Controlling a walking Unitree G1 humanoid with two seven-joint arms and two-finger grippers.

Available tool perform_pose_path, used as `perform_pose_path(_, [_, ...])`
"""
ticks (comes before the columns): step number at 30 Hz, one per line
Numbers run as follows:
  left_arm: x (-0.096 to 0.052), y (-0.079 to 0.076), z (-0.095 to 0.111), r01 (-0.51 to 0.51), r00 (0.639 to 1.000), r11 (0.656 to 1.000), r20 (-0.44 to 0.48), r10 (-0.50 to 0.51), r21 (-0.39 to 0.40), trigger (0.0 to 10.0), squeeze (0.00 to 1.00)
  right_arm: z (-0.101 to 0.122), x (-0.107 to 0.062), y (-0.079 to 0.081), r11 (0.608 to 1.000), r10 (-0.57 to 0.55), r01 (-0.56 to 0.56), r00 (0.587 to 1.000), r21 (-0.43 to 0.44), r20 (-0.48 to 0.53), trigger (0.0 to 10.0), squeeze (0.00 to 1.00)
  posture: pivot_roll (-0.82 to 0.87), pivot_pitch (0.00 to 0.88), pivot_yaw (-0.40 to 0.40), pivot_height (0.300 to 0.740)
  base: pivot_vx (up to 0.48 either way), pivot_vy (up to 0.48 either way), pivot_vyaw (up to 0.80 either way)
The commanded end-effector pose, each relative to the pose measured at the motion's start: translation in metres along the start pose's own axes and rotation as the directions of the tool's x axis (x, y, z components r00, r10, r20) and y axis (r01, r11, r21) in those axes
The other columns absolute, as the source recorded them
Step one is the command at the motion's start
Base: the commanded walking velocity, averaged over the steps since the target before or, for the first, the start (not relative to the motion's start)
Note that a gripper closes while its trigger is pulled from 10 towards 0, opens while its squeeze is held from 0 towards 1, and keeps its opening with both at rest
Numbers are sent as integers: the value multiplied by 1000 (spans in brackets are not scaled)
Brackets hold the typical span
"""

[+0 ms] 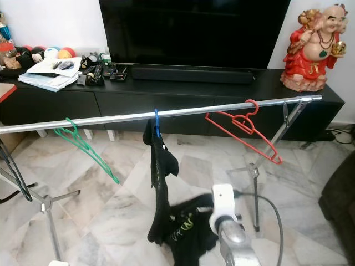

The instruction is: Hang hanger

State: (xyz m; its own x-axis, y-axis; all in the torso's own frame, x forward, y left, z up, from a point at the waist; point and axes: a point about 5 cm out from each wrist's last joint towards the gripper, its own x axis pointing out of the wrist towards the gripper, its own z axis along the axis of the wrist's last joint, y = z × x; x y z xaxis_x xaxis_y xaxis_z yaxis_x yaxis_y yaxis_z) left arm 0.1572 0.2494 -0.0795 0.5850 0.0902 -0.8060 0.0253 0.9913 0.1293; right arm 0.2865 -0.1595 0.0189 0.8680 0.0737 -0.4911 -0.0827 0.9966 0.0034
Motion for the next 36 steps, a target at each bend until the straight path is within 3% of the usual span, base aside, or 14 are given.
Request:
perform_pose_path(1, [-1, 2, -1, -13, 1000, 1000, 21, 13, -5, 10000, 0, 7, 3, -4, 999, -46, 46, 998, 10, 31, 10000, 0, -18, 71, 0, 740, 0, 0, 0])
perform_pose_path(11, [-5, 0, 7, -12, 982, 998, 185, 24, -69, 10000, 0, -19, 6, -8, 996, -73, 74, 997, 58, -14, 10000, 0, -13, 55, 15, 740, 0, 0, 0])
perform_pose_path(13, [-8, 0, 11, -27, 960, 990, 273, 64, -139, 10000, 0, -39, 4, -10, 996, -53, 57, 996, 62, -65, 10000, 0, -2, 41, 6, 740, 0, 0, 0])
perform_pose_path(15, [-9, 0, 11, -28, 955, 989, 290, 70, -146, 10000, 0, -44, 3, -10, 996, -48, 54, 995, 66, -82, 10000, 0, -2, 41, 6, 740, 0, 0, 0])
perform_pose_path(16, [-10, -2, 13, -26, 943, 987, 325, 76, -156, 10000, 0, -58, -1, -13, 996, -50, 59, 991, 73, -124, 10000, 0, 17, 32, -3, 740, 0, 0, 0])
perform_pose_path(23, [-12, -4, 14, -30, 932, 987, 351, 84, -156, 10000, 0, -73, -7, -16, 993, -63, 78, 985, 88, -159, 10000, 0, 15, 14, -2, 740, 0, 0, 0])
perform_pose_path(24, [-9, -7, 47, -33, 887, 993, 455, 81, -112, 10000, 0, -75, -8, -17, 991, -68, 85, 984, 98, -165, 10000, 0, 15, 12, -2, 740, 0, 0, 0])
perform_pose_path(25, [-18, -19, 101, -43, 790, 998, 609, 68, -56, 10000, 0, -81, -10, -18, 988, -78, 100, 980, 117, -183, 10000, 0, 15, 0, 1, 740, 0, 0, 0])
perform_pose_path(26, [-18, -19, 101, -43, 790, 998, 609, 68, -56, 10000, 0, -81, -10, -18, 988, -78, 100, 980, 117, -183, 10000, 0, 15, 0, 1, 740, 0, 0, 0])
perform_pose_path(27, [-24, -22, 112, -45, 757, 998, 650, 63, -45, 10000, 0, -84, -12, -18, 987, -81, 106, 978, 119, -194, 10000, 0, 18, 0, 0, 740, 0, 0, 0])
perform_pose_path(28, [-24, -22, 112, -45, 757, 998, 650, 63, -45, 10000, 0, -84, -12, -18, 987, -81, 106, 978, 119, -194, 10000, 0, 18, 0, 0, 740, 0, 0, 0])
perform_pose_path(29, [-30, -27, 116, -34, 728, 999, 683, 53, -42, 10000, 0, -92, -15, -18, 987, -85, 112, 972, 114, -220, 10000, 0, 28, 0, 2, 740, 0, 0, 0])
perform_pose_path(36, [-33, -26, 115, 5, 693, 999, 720, 33, -50, 10000, 0, -107, -21, -16, 985, -101, 135, 958, 110, -269, 10000, 0, 18, 0, 24, 740, 0, 0, 0])
